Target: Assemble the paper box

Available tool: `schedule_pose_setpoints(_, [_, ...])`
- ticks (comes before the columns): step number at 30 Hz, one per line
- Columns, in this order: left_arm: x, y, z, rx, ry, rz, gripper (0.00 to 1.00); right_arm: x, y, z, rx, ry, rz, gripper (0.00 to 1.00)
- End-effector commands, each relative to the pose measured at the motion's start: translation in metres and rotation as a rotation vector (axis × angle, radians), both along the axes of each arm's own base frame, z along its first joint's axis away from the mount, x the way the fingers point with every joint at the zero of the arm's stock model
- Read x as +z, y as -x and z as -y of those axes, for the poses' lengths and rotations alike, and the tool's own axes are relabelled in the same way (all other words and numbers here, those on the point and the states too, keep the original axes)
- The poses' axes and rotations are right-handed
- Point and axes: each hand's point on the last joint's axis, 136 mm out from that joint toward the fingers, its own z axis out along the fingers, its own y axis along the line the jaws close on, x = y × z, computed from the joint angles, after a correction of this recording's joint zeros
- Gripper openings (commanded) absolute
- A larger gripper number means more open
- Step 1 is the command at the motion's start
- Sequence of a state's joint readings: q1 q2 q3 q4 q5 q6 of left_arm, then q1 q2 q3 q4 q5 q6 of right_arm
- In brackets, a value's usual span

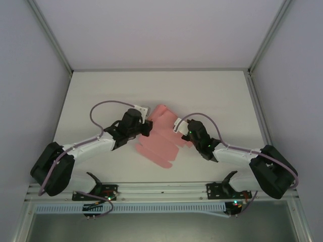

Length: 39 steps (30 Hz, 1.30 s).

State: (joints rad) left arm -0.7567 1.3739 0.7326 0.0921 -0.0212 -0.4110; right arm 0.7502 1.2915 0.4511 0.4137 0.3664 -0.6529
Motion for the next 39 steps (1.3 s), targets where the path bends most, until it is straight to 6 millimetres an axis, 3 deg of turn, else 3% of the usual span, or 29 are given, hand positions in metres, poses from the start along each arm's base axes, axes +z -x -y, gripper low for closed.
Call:
schedule_pose_setpoints(1, [-0.001, -0.008, 0.000, 0.047, -0.115, 0.056, 0.06, 0.009, 0.000, -0.016, 0.042, -0.053, -0.016, 0.00])
schedule_pose_setpoints(3, [-0.007, -0.009, 0.003, 0.061, -0.145, 0.054, 0.12, 0.007, -0.001, -0.017, 0.041, -0.047, -0.027, 0.00])
schedule_pose_setpoints(10, [-0.014, -0.004, 0.042, -0.018, -0.176, 0.086, 0.11, 0.003, 0.001, -0.021, 0.059, -0.054, -0.052, 0.00])
schedule_pose_setpoints(14, [-0.021, 0.002, 0.062, -0.066, -0.159, 0.076, 0.16, 0.002, 0.000, -0.020, 0.055, -0.056, -0.059, 0.00])
schedule_pose_setpoints(20, [-0.016, 0.006, 0.063, -0.069, -0.152, 0.069, 0.26, 0.001, -0.002, -0.017, 0.043, -0.056, -0.064, 0.00])
schedule_pose_setpoints(23, [0.000, 0.011, 0.058, -0.061, -0.120, 0.090, 0.30, 0.001, -0.003, -0.014, 0.032, -0.052, -0.061, 0.00])
schedule_pose_setpoints(28, [0.027, 0.012, 0.036, -0.005, -0.085, 0.129, 0.48, 0.000, -0.004, -0.011, 0.023, -0.042, -0.059, 0.00])
schedule_pose_setpoints(31, [0.040, 0.009, 0.011, 0.074, -0.067, 0.133, 0.67, 0.002, -0.004, -0.011, 0.025, -0.044, -0.053, 0.00])
schedule_pose_setpoints(39, [0.066, -0.001, -0.059, 0.275, -0.004, 0.148, 0.98, 0.009, -0.001, -0.013, 0.062, -0.042, -0.019, 0.00])
